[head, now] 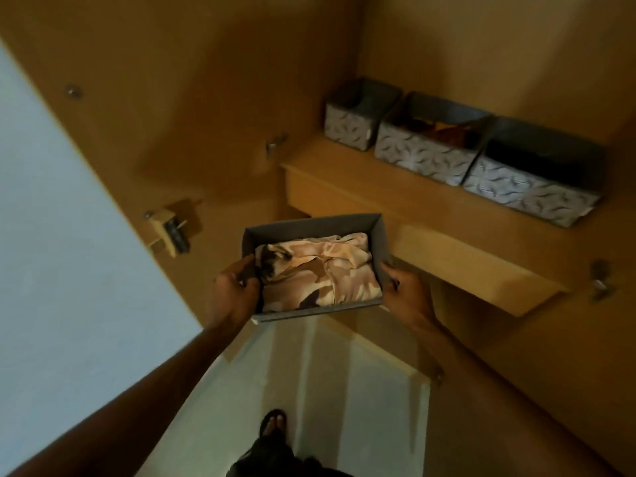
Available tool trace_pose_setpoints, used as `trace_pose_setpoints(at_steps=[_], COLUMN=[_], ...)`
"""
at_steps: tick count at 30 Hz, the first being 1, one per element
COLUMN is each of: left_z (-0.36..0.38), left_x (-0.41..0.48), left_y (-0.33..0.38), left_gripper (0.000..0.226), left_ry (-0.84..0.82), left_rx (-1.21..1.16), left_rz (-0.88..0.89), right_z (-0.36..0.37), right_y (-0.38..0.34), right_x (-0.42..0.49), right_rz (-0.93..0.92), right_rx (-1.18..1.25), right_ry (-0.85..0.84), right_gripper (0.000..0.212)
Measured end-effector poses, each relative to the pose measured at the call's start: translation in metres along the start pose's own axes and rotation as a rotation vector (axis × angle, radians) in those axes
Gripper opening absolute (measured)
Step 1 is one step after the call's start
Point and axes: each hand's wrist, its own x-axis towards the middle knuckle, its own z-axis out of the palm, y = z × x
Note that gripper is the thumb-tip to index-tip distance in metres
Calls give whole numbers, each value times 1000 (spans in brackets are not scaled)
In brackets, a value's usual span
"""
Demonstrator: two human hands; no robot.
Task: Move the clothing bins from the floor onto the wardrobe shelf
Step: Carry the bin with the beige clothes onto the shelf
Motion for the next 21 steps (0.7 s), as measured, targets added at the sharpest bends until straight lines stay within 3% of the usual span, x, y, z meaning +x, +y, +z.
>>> trace_pose_setpoints(at_steps=[4,11,21], left_z=[29,105,215], left_x=[46,130,189], left_y=[43,99,188], left_gripper=[43,44,31], left_ry=[-84,-232,-383], left_rx=[-93,-22,62], left_rz=[138,284,583], right_z=[-34,-83,-133], right_y=[10,49,108], right_x=[32,80,99], right_rz=[32,166,445], right_rx=[17,-1,50], right_ry=[157,378,519], right_gripper=[42,39,46])
